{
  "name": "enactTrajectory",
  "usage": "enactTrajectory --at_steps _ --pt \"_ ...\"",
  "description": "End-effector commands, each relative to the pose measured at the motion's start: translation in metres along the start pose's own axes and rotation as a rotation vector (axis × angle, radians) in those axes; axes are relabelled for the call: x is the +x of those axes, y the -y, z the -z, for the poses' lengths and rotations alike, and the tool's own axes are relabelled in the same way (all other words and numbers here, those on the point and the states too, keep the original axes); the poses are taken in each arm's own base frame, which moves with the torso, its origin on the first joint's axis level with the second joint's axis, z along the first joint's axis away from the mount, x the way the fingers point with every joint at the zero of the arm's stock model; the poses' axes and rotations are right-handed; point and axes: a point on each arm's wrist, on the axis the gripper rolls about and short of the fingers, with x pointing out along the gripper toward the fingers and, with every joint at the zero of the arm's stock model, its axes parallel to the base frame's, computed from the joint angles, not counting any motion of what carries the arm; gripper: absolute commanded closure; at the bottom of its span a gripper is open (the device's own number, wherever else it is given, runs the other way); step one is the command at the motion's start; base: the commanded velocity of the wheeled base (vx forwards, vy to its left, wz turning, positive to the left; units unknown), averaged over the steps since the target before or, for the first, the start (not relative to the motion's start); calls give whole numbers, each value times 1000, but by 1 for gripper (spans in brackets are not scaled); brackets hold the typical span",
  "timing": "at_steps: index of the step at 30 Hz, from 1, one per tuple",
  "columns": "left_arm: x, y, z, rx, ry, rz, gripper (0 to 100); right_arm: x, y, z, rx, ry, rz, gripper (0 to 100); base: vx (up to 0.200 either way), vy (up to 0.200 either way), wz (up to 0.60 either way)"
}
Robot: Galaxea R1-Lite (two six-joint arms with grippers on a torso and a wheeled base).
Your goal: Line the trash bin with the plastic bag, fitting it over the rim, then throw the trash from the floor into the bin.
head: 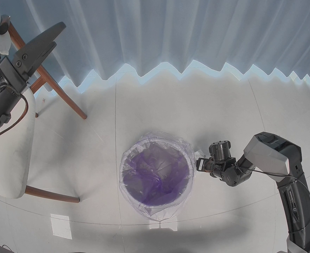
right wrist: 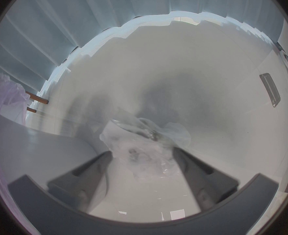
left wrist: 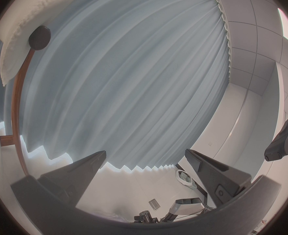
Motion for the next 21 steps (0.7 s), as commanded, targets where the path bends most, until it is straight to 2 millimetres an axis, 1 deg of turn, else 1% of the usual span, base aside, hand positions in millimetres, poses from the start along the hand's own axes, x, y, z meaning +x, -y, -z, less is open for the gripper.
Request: enactTrajectory --at_steps 1,6,10,12,15,19,20,21 --pt "0 0 2 -4 -6 -2 0 1 0 -1 4 5 1 100 0 0 0" --pt "0 0 2 -3 -6 -2 0 -1 8 -3 12 20 28 100 0 0 0" --pt "0 0 2 -3 -6 -2 0 -29 8 -16 22 49 32 100 0 0 0" --pt "0 -1 2 -3 -8 -2 0 -38 8 -20 24 65 26 100 0 0 0" --pt "0 0 3 -6 -9 2 0 -47 7 -20 20 83 19 100 0 0 0" --pt "0 0 3 -5 -9 2 0 -55 8 -14 -2 66 25 100 0 0 0" --pt "0 0 3 -5 -8 0 0 -55 8 -13 -5 66 26 0 0 0 0" --pt "-1 0 3 -4 -8 2 0 -54 8 -13 -5 66 26 0 0 0 0"
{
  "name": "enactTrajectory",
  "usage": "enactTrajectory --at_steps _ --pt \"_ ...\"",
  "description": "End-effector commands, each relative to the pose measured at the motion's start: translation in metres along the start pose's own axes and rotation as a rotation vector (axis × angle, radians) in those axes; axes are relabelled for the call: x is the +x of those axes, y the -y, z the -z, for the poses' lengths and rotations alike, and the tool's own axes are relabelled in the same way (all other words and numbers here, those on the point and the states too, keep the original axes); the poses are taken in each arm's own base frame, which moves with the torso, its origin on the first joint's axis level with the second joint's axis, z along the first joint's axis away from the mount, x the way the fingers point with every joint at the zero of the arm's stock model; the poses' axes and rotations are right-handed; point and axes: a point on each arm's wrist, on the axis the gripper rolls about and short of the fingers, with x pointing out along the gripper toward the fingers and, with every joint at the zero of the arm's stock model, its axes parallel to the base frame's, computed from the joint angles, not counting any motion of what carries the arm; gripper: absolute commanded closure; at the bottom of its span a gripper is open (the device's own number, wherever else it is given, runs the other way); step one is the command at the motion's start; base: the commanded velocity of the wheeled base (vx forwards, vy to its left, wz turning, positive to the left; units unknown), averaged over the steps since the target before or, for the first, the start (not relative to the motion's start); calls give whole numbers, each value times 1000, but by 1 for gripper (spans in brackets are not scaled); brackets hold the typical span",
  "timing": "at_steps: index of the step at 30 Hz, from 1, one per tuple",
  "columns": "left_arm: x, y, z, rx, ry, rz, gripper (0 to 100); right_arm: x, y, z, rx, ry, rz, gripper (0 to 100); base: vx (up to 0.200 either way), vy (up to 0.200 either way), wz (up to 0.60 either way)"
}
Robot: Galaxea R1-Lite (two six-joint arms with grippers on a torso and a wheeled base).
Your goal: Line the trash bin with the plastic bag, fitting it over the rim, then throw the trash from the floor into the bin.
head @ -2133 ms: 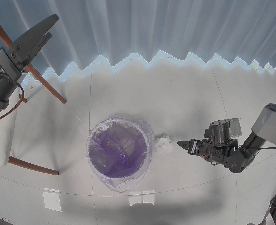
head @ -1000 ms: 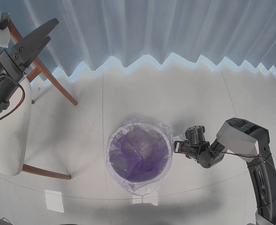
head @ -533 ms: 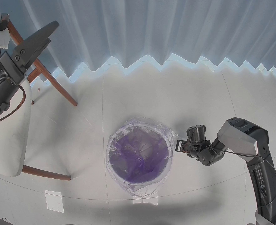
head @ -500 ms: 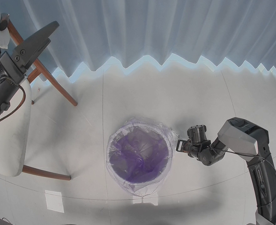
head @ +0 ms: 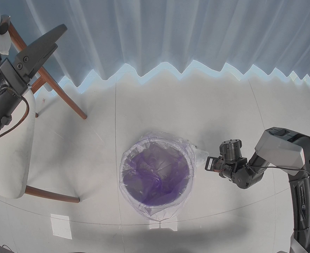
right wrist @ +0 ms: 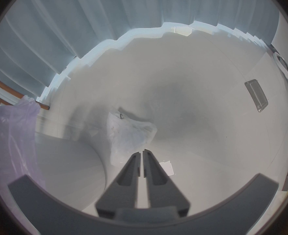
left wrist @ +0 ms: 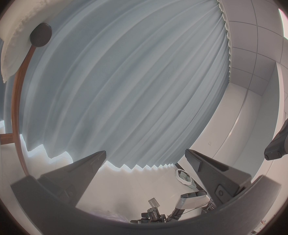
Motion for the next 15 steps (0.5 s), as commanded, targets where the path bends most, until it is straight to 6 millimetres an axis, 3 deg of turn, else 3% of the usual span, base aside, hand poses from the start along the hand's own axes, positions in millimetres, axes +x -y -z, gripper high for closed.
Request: enactTrajectory --at_steps 1,15 --pt "0 0 0 0 1 -1 0 -9 -4 -7 -8 19 -10 0 0 0 0" --pt "0 -1 0 2 1 -7 0 40 -7 -6 -74 26 -2 0 0 0 0"
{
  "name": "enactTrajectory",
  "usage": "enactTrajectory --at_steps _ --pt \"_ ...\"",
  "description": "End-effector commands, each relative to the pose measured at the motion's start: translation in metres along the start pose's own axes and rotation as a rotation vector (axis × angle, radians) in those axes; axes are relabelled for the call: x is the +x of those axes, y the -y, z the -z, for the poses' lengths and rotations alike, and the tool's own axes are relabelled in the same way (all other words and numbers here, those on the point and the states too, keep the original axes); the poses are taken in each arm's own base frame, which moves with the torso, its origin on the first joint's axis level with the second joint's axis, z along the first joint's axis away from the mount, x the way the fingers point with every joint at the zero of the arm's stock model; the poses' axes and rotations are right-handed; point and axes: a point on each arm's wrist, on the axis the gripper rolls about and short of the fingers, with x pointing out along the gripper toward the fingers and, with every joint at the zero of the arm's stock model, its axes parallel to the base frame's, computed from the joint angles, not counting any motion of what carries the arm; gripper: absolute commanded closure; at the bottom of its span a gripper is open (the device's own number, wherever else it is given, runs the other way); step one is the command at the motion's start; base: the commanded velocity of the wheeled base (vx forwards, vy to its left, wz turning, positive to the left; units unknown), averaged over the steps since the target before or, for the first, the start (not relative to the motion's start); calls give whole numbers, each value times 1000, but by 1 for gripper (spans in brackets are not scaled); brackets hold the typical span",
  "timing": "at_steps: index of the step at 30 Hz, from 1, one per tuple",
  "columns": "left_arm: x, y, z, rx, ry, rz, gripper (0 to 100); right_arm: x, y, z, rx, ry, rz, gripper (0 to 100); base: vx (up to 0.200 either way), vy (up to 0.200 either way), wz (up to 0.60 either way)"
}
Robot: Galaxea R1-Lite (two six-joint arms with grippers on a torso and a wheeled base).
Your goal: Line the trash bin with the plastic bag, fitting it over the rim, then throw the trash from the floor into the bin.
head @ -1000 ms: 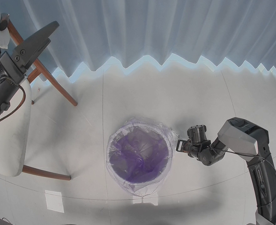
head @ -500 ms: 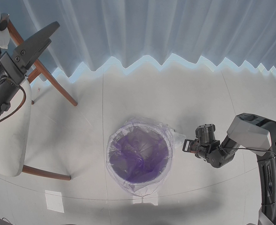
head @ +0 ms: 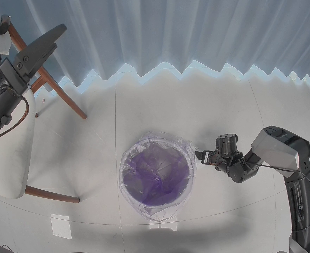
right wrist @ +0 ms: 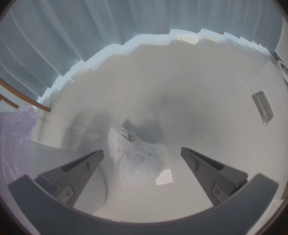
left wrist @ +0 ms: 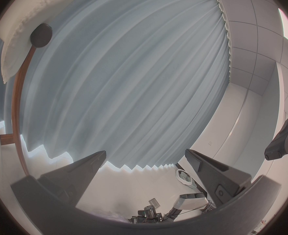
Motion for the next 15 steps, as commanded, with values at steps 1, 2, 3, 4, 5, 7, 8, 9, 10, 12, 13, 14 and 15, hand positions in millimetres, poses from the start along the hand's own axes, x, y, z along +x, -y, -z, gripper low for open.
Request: enactTrajectory --at_steps 1,2,3,4,5,7,8,9,10,12,13,14,15 --pt "0 -1 0 0 -1 -4 0 24 2 15 -29 -33 11 0 0 0 0" --pt "0 -1 1 -1 -1 -2 0 27 1 16 -31 -31 9 0 0 0 0" --pt "1 -1 1 -2 -3 -2 0 30 0 16 -32 -29 5 0 0 0 0" --pt "1 -1 1 -2 -3 -2 0 35 0 18 -32 -28 5 0 0 0 0" --pt "0 -1 1 -2 -4 -3 0 38 -1 20 -32 -25 3 0 0 0 0" --pt "1 -1 1 -2 -4 -3 0 47 -1 23 -31 -25 3 0 0 0 0" --pt "0 -1 2 -3 -5 -4 0 49 -2 23 -26 -24 2 0 0 0 0" --pt "1 -1 1 -2 -4 -3 0 51 -2 23 -23 -24 2 0 0 0 0" --pt "1 -1 1 -2 -5 -2 0 54 -1 24 -23 -29 5 0 0 0 0" --pt "1 -2 2 -4 -8 -5 0 55 0 27 -19 -38 8 0 0 0 0" --pt "2 -3 4 -6 -13 -8 0 55 0 27 -16 -38 8 0 0 0 0" --pt "2 -4 5 -8 -15 -9 0 55 0 27 -13 -38 8 100 0 0 0" --pt "2 -4 5 -7 -14 -8 0 55 0 27 -13 -38 8 100 0 0 0"
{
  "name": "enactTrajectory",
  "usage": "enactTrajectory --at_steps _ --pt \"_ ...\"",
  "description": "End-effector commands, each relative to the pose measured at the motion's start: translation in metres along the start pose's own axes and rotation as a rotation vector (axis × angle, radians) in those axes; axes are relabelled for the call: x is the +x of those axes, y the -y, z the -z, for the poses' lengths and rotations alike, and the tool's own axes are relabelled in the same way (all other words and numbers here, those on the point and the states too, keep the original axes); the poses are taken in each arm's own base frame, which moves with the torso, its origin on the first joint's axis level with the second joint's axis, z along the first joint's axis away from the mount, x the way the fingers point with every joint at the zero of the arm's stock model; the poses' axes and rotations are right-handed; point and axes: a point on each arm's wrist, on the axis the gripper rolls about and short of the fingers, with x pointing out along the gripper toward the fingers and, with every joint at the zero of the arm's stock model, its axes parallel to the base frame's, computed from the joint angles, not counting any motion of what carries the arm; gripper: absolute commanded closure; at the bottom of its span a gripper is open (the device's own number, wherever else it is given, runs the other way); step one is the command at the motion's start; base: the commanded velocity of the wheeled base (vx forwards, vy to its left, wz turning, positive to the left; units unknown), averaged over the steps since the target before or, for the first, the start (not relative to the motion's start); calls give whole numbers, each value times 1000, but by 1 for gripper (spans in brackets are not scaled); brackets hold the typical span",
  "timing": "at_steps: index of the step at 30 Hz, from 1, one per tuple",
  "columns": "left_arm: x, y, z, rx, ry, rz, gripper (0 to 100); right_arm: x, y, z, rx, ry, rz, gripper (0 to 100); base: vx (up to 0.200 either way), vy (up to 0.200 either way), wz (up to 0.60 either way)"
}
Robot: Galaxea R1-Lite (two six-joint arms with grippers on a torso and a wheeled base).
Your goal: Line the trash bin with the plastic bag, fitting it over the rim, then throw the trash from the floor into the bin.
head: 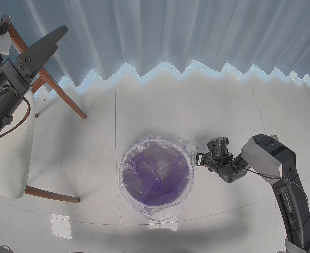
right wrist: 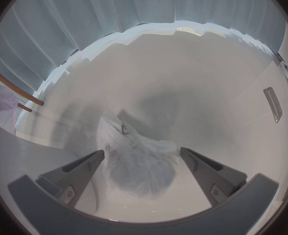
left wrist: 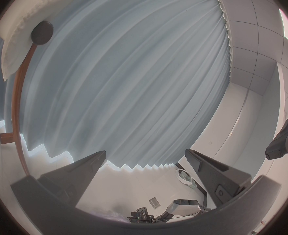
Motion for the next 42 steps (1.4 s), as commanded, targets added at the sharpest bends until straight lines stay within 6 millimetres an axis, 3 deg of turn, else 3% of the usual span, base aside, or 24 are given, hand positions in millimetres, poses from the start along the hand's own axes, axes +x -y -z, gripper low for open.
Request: enactTrajectory --at_steps 1,6,11,17,22,26,27,29,32,33,34,36,42 --pt "2 -2 3 -4 -8 -4 0 7 2 11 2 -17 5 100 0 0 0" --pt "2 -3 4 -5 -11 -6 0 4 3 7 6 -8 8 100 0 0 0" --pt "2 -3 3 -3 -9 -8 0 -19 0 -16 37 15 2 100 0 0 0" --pt "2 -2 3 -2 -7 -4 0 -70 1 -42 61 23 2 100 0 0 0" --pt "1 -2 2 0 -2 -1 0 -107 14 -61 83 59 19 100 0 0 0" --pt "1 0 1 1 0 2 0 -149 22 -89 100 127 24 100 0 0 0" --pt "1 0 1 1 2 2 0 -150 22 -90 100 130 23 100 0 0 0" --pt "1 -1 -1 6 8 1 0 -178 20 -107 106 175 -1 100 0 0 0" --pt "1 -1 -2 11 11 -2 0 -207 17 -121 107 206 -36 100 0 0 0" --pt "1 -1 -2 11 11 -2 0 -207 17 -121 107 206 -36 100 0 0 0" --pt "1 -2 -3 13 14 -3 0 -228 12 -131 107 219 -61 100 0 0 0" --pt "1 -2 -3 13 14 -3 0 -244 8 -137 103 221 -75 100 0 0 0" --pt "0 -2 -3 15 15 -6 0 -281 -24 -127 129 150 -183 100 0 0 0"
